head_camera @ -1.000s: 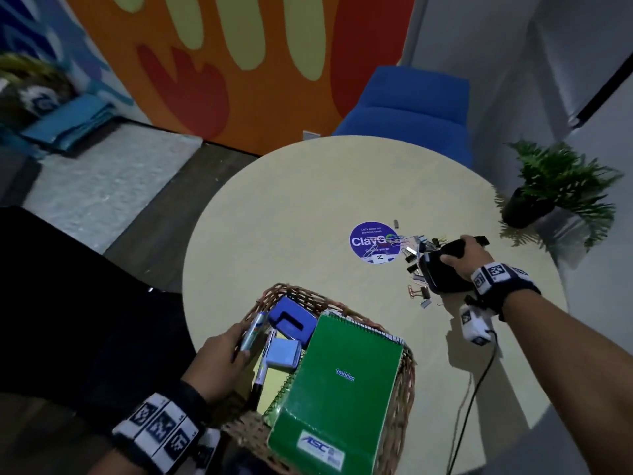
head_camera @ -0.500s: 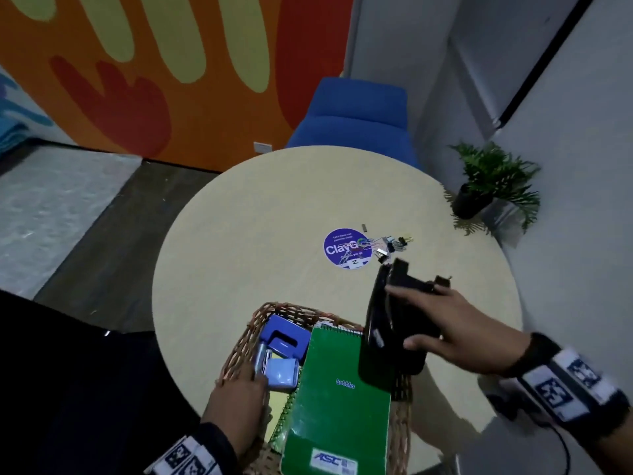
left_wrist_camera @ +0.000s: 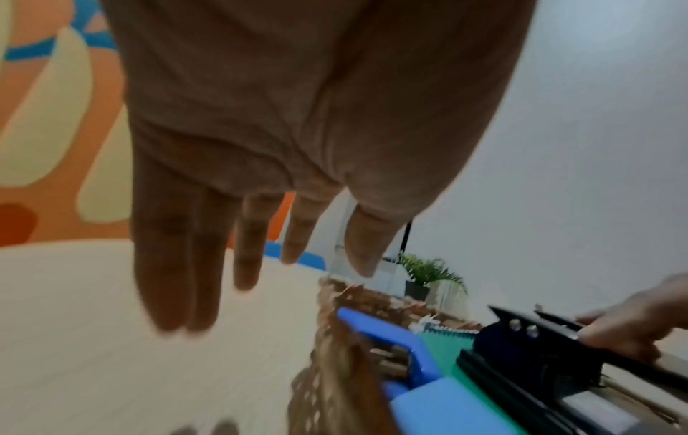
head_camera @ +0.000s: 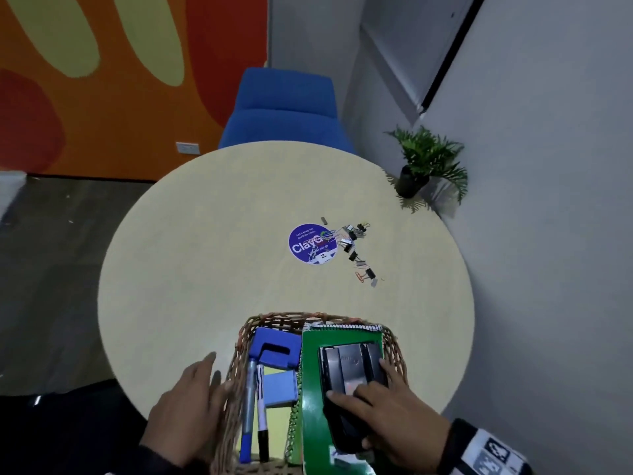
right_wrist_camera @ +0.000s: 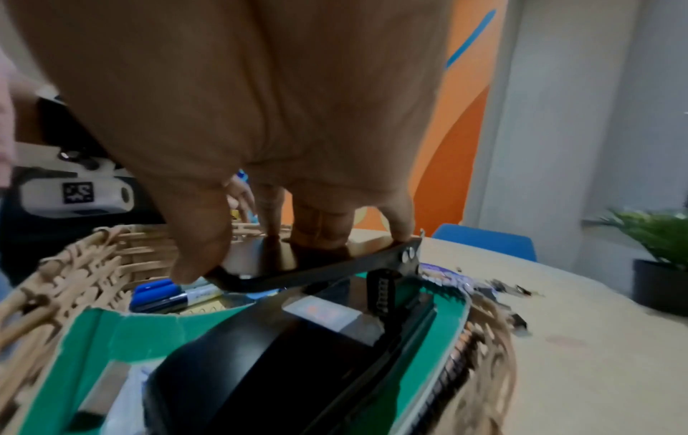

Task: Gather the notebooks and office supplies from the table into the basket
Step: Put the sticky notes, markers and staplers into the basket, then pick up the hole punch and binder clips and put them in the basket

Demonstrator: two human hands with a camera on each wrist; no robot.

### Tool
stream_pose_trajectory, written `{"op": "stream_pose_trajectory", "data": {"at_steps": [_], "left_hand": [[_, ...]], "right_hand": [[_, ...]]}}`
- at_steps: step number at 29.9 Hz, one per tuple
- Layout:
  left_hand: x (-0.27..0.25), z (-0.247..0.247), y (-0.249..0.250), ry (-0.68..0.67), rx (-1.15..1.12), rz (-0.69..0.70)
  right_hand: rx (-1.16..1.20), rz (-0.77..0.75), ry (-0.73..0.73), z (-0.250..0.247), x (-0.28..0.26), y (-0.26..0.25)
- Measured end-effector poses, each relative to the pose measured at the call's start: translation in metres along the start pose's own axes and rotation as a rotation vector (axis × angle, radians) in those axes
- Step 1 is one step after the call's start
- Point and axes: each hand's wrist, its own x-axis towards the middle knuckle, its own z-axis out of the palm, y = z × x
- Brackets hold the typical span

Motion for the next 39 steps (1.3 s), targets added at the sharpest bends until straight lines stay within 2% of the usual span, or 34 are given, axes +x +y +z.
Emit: {"op": "stream_pose_trajectory", "data": {"at_steps": [2,4,10,18,22,24,26,28,30,32,36,39], "left_hand": [[0.013,0.007,-0.011,-0.148,-0.115,0.052],[0.017,0.01,-0.013,-0.249,-0.306,0.088],[0.024,0.022,0.003,-0.432,-0.752,0.022],[0.031,0.023,0.047,-0.505,-0.696,0.156],[0.032,0.023,0.064,-0.54,-0.71,0.122],[0.038,0.014,0.068,-0.553,-0.637,0.141],[0.059,-0.005,0.068,-0.475,-0.479,0.2],[0.1,-0.028,0.07,-0.251,-0.237,0.229],[0.148,-0.05,0.086,-0.002,-0.051,0.226],[0.195,-0.054,0.114,0.042,0.039,0.229],[0.27,-0.029,0.174,-0.118,0.191,0.19],[0.306,-0.009,0.199,-0.185,0.282,0.087]], "right_hand": [[0.079,0.02,0.044,0.001,0.001,0.0],[0.167,0.072,0.002,-0.004,-0.001,0.001],[0.299,0.169,-0.028,-0.006,-0.007,0.029],[0.368,0.274,-0.029,0.006,-0.028,0.05],[0.398,0.257,-0.042,0.002,-0.034,0.066],[0.47,0.222,-0.003,-0.013,-0.037,0.081],[0.553,0.202,0.186,-0.033,-0.039,0.107],[0.544,0.214,0.433,-0.051,-0.032,0.146],[0.436,0.246,0.508,-0.061,-0.009,0.187],[0.335,0.263,0.404,-0.062,0.028,0.219],[0.298,0.227,0.129,-0.046,0.102,0.244],[0.342,0.313,0.071,-0.034,0.141,0.256]]}}
